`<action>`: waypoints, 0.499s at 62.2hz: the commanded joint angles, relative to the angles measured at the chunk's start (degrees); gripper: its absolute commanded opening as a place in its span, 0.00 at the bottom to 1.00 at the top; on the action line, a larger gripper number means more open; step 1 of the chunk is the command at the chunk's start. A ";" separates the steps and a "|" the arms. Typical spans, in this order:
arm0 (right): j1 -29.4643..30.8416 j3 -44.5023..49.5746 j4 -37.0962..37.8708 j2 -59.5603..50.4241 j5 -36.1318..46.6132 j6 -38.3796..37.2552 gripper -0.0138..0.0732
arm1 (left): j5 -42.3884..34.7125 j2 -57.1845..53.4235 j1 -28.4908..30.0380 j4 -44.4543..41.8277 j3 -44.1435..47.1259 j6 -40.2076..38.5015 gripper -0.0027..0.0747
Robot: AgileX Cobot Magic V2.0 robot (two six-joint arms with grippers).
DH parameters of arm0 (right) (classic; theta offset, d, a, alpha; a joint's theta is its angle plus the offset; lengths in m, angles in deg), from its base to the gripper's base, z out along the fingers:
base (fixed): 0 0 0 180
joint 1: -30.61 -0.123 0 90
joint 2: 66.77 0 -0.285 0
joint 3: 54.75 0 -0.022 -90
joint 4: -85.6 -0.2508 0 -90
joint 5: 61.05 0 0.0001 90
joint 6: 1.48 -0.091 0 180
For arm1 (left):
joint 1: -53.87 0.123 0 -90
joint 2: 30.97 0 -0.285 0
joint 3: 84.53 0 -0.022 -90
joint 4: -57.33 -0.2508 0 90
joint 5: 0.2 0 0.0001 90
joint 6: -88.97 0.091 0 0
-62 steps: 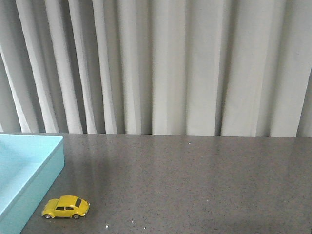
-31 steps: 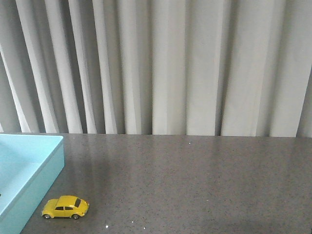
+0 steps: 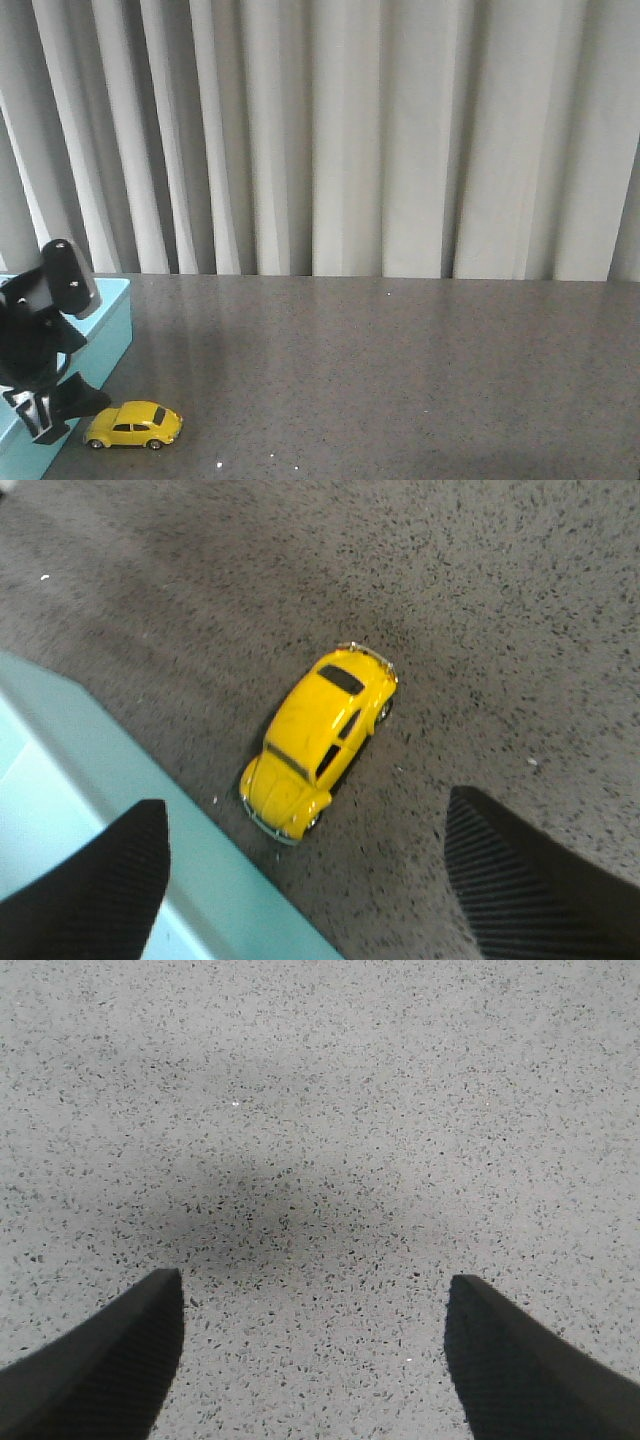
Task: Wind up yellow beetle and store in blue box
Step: 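Lower the left gripper onto the yellow beetle beside the box and grasp it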
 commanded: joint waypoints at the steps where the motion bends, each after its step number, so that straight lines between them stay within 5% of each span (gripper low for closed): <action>1: -0.04 -1.45 1.10 -0.86 2.66 -0.11 0.76 | 0.82 2.27 -1.54 1.57 -5.42 1.72 0.75; 31: -0.04 -1.45 1.10 -0.86 2.66 -0.11 0.76 | 6.89 20.33 -5.52 -7.46 -20.11 3.12 0.75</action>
